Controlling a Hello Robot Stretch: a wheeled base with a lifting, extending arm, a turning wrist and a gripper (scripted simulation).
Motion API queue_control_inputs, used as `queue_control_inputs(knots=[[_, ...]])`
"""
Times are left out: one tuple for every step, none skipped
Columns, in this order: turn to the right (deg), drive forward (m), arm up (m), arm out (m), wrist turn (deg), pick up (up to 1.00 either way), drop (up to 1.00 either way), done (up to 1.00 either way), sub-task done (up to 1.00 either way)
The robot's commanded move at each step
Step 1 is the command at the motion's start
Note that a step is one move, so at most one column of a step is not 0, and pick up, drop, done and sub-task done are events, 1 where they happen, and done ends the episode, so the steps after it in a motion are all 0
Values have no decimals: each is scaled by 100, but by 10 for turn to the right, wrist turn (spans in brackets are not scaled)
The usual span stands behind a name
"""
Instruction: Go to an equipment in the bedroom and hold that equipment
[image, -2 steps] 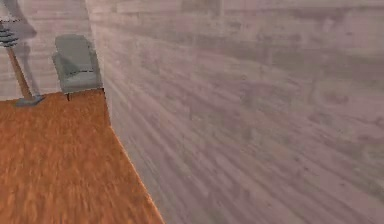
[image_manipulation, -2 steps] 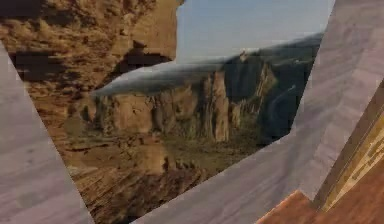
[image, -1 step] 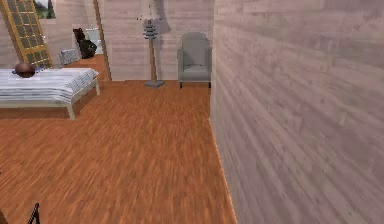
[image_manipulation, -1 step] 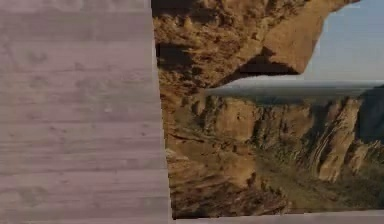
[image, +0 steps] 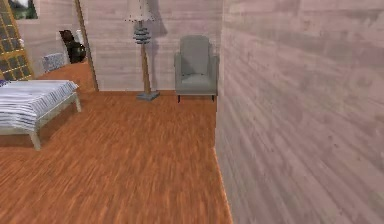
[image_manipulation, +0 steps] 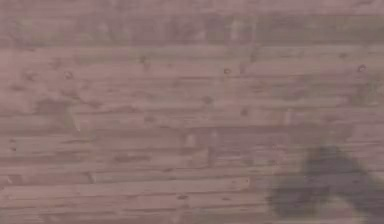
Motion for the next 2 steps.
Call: queue_control_inputs(knots=[[-450,0,0,0,0,0,0,0,0],[-150,0,0,0,0,0,0,0,0]])
